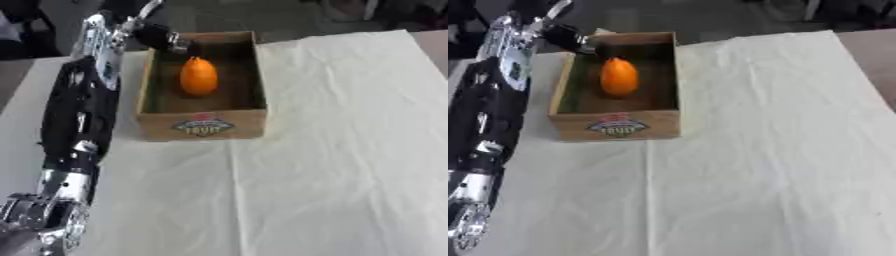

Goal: Pick up objects on the table and place them in the box.

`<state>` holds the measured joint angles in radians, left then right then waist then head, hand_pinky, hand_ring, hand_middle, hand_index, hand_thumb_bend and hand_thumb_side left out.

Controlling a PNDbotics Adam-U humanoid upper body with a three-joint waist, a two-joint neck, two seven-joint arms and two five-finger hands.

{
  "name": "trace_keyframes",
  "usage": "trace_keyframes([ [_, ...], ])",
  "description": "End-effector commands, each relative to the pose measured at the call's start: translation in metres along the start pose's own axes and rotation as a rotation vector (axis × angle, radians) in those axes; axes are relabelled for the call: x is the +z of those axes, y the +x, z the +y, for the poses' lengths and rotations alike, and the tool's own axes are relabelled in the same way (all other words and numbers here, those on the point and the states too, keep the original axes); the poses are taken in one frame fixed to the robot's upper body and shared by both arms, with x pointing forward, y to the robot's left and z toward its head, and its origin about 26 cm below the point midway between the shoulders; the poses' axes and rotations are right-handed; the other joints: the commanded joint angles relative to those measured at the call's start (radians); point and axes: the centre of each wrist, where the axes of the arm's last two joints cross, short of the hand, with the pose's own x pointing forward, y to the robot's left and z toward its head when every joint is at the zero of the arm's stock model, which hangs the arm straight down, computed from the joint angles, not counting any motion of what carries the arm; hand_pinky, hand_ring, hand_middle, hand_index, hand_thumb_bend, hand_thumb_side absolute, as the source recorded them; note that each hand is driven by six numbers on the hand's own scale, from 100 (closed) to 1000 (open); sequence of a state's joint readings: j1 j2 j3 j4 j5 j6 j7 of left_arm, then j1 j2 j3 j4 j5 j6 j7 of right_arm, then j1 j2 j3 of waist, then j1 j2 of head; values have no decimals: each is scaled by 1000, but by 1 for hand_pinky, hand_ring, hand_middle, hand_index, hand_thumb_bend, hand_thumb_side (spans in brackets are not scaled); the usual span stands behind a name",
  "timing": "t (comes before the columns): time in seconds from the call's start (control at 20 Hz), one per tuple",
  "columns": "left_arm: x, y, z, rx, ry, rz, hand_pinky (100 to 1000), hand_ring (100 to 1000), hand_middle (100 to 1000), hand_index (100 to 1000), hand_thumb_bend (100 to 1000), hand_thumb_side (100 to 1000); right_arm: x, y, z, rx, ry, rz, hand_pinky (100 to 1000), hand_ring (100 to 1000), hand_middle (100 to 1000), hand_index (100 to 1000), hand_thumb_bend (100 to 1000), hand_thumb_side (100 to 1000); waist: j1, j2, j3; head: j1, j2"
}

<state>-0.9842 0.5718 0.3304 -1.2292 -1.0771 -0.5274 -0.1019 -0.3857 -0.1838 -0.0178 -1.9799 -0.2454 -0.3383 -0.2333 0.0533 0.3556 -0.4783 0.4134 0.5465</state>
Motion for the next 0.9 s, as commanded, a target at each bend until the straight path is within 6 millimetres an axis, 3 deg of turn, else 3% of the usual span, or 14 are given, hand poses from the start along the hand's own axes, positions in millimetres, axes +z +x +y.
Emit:
trace_keyframes([
  [0.05, -6, 12, 31, 73, 149, 16, 553, 754, 676, 872, 741, 1000, -5, 7, -2, 8, 2, -28, 863, 982, 557, 744, 100, 846, -11, -28, 5, -11, 6],
  [0.1, -6, 19, 35, 112, 190, 23, 533, 738, 665, 865, 760, 1000, -5, 7, -3, 11, -1, -31, 861, 977, 558, 744, 100, 845, -13, -28, 7, -15, 6],
  [0.15, -5, 27, 39, 158, 231, 24, 519, 724, 653, 856, 633, 1000, -5, 7, -5, 15, -6, -38, 860, 974, 559, 744, 100, 844, -15, -27, 11, -20, 7],
  [0.4, 8, 59, 56, 393, 390, 38, 466, 672, 603, 813, 474, 997, -6, 10, -14, 43, -42, -63, 857, 968, 560, 744, 100, 842, -25, -29, 39, -44, 6],
  [0.6, 26, 73, 69, 601, 490, 85, 438, 638, 565, 760, 485, 966, -4, 11, -22, 75, -70, -72, 856, 966, 560, 744, 100, 810, -35, -37, 80, -89, 16],
  [0.9, 58, 89, 76, 937, 573, 164, 425, 618, 554, 733, 406, 933, -2, 13, -33, 125, -111, -81, 853, 961, 561, 744, 100, 820, -40, -52, 129, -158, 28],
])
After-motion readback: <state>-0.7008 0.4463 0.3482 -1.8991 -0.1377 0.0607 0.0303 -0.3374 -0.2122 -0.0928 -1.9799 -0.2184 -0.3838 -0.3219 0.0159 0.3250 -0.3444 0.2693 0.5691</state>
